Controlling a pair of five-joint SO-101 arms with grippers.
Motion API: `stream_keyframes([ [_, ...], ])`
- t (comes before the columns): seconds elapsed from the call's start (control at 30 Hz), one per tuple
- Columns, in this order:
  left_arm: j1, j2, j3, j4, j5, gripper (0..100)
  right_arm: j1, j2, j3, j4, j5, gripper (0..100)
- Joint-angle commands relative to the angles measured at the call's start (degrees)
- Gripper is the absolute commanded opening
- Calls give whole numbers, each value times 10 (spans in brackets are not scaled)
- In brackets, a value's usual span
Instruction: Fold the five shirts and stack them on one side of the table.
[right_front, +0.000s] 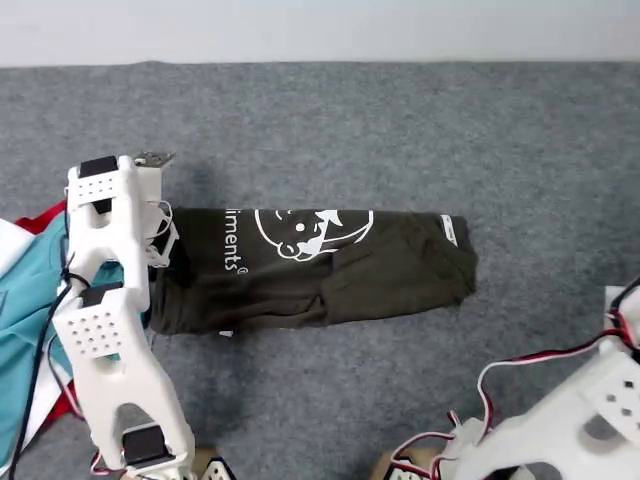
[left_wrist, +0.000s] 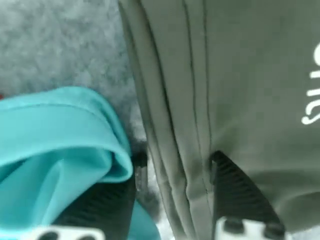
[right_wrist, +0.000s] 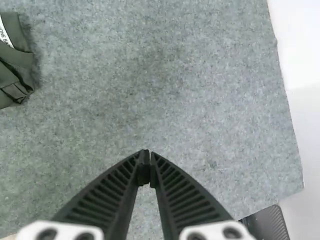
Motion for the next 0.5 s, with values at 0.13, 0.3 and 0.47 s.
stream_keyframes([
  [0.13, 12, 4, -15, 0, -4, 6, -7, -7, -3, 17, 5, 9],
  [0.3, 59, -54, -17, 47, -3, 4, -8, -7, -3, 17, 5, 9],
  [0.47, 120, -158, -15, 60, -1, 4, -8, -7, -3, 17, 5, 9],
])
